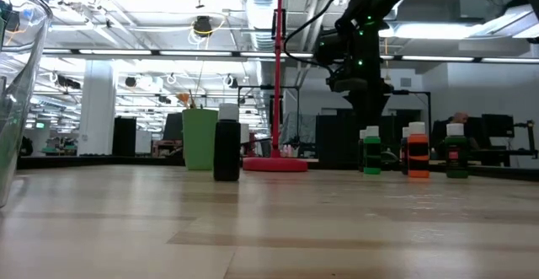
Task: Pick & Place Paint Supplies
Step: Move the green coloring bottle to the center of the table
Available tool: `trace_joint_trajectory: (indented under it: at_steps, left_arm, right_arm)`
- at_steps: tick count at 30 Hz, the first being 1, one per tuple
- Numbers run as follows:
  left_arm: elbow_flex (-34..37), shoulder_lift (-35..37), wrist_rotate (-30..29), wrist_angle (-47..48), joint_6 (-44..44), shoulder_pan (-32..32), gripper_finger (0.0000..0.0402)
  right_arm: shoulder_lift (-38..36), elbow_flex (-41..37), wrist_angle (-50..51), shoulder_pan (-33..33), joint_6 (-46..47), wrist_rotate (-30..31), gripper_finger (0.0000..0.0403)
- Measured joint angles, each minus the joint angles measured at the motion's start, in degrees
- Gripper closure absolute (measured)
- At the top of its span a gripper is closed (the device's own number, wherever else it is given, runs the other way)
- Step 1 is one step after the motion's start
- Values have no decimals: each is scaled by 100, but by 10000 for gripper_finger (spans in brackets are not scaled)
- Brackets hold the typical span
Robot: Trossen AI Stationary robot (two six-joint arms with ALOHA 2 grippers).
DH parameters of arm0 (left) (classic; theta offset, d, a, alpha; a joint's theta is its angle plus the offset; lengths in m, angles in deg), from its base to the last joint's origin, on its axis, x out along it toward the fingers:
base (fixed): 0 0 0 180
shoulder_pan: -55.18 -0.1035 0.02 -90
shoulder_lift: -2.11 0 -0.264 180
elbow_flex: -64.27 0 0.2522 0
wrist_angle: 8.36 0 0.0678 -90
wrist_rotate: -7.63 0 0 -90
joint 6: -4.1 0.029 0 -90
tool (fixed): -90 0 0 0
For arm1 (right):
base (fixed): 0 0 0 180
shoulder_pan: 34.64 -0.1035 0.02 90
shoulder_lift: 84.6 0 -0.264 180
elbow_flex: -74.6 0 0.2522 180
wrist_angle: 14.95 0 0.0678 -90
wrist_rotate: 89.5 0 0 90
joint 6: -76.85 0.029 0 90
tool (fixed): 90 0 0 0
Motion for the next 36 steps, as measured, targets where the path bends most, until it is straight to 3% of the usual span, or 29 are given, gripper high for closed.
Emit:
trace_joint_trajectory:
  at_steps: [24, 36]
  left_arm:
    - [0, 0, -98, -14, 4, 0, 179]
    - [0, 2, -100, -11, 36, 0, 179]
  right_arm:
    - [11, -575, -488, -24, -103, -9, 183]
    - [-26, -552, -465, -150, -88, -112, 292]
